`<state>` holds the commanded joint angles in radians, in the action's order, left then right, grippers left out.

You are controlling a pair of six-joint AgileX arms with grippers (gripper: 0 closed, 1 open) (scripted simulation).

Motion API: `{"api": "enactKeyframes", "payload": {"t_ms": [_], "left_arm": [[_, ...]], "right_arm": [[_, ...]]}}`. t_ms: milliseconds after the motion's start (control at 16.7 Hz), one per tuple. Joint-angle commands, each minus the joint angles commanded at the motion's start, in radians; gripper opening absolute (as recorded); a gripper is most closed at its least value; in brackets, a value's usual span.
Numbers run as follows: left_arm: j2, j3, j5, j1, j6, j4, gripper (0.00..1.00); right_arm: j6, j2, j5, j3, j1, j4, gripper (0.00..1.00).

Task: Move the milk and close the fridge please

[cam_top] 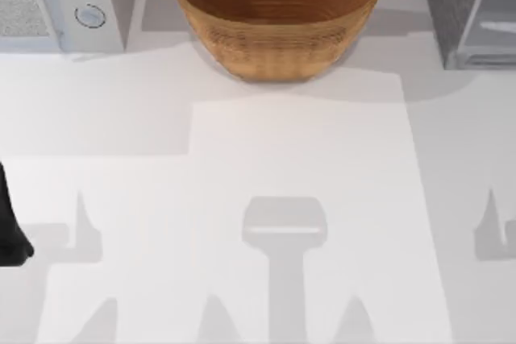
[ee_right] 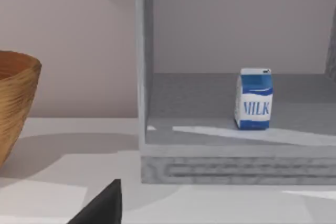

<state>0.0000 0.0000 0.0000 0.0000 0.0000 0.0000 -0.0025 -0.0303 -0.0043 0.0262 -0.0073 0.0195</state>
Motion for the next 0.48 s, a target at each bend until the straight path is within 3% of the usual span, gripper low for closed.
{"api": "enactKeyframes", "payload": {"t_ms": [480], "left_arm": [[0.000,0.000,0.000,0.000,0.000,0.000,1.00]], "right_arm": [[0.002,0.027,0.003,-0.023,0.004,-0.019,1.00]]}}
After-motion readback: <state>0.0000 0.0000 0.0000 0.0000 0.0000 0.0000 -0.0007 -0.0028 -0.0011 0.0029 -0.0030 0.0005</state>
